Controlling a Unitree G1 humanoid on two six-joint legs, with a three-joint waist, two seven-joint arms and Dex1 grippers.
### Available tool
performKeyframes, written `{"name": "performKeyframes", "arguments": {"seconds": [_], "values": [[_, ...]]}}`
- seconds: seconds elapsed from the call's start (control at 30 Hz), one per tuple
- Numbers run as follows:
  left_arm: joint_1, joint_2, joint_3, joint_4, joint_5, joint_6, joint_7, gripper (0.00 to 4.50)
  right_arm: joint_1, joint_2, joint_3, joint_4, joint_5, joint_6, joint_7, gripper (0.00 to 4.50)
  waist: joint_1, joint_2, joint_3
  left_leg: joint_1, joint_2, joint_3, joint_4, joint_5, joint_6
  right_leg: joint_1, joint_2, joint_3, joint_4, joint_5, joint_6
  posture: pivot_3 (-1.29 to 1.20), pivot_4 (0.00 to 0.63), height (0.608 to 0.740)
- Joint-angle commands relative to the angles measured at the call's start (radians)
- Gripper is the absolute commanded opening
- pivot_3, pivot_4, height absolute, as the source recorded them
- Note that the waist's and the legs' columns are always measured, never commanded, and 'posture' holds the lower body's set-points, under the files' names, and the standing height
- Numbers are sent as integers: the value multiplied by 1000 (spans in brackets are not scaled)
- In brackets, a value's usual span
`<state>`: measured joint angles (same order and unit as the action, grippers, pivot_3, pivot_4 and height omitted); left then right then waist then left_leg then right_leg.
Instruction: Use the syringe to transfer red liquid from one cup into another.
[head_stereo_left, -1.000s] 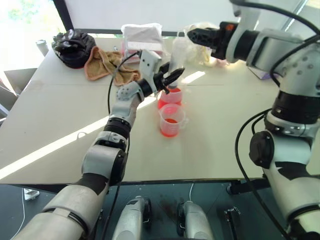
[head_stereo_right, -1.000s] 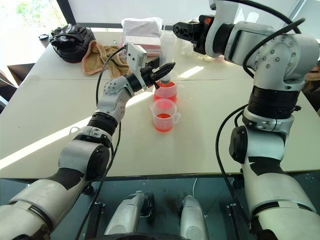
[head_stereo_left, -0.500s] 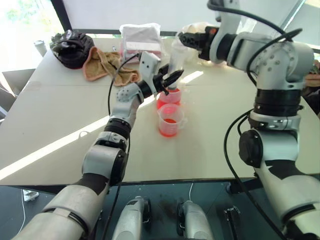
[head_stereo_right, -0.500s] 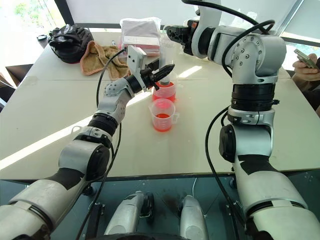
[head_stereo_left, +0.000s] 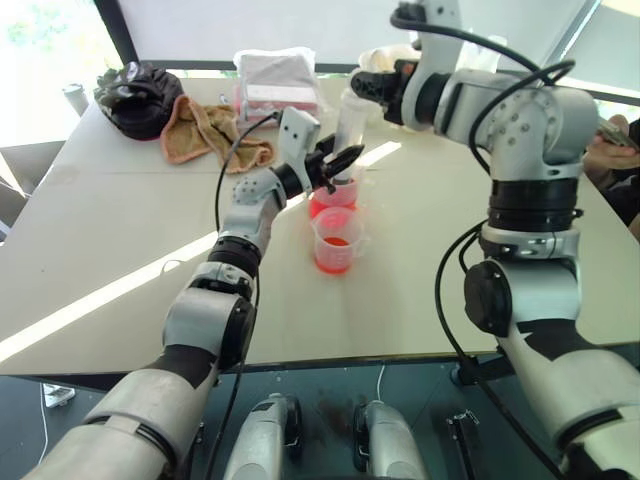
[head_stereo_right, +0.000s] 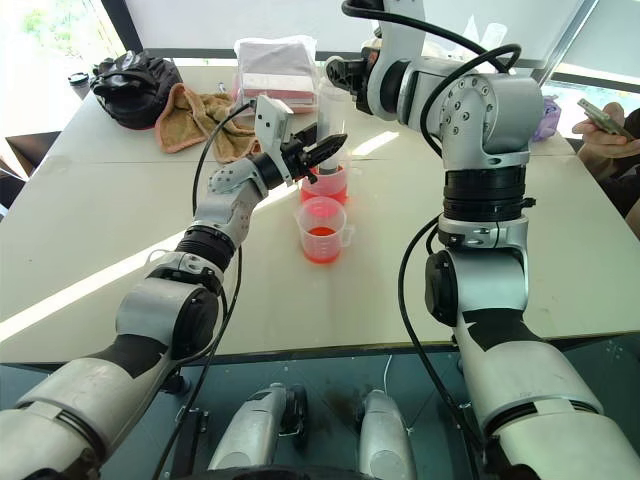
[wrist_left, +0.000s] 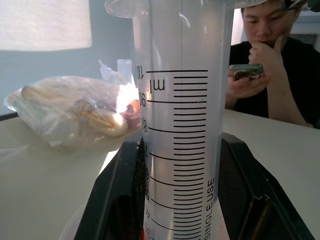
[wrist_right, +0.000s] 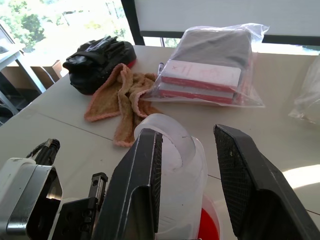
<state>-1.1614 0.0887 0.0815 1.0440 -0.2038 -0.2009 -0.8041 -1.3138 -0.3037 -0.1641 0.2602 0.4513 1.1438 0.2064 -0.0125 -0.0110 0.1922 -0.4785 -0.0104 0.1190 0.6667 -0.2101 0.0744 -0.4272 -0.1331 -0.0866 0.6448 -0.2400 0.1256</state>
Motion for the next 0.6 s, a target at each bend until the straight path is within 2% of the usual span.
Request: {"name": "performKeyframes", "arguments": {"seconds": [0.03, 0.1, 0.13, 0.6], "values": [[-5, -3, -17, 7, 26, 8, -2, 1360, -18, 9, 4, -43, 0, 3, 2, 1113, 0, 0, 0, 0, 0, 0, 0, 0, 0, 0, 0, 0, 0, 0, 0, 0, 150, 740], [-2, -2, -16, 8, 30, 10, -1, 1360, -16, 10, 7, -55, 2, 8, 6, 287, -1, 0, 0, 0, 0, 0, 0, 0, 0, 0, 0, 0, 0, 0, 0, 0, 150, 740], [0, -2, -15, 7, 30, 11, -1, 1360, -16, 11, 6, -60, 2, 11, 7, 64, -1, 0, 0, 0, 0, 0, 0, 0, 0, 0, 0, 0, 0, 0, 0, 0, 150, 740], [0, -3, -21, 10, 41, 80, -16, 1360, -17, 0, 2, -86, -5, 24, 25, 64, -1, 0, 0, -1, 0, 0, 0, 0, 0, -1, 0, 0, 0, 0, 0, 0, 150, 740]]}}
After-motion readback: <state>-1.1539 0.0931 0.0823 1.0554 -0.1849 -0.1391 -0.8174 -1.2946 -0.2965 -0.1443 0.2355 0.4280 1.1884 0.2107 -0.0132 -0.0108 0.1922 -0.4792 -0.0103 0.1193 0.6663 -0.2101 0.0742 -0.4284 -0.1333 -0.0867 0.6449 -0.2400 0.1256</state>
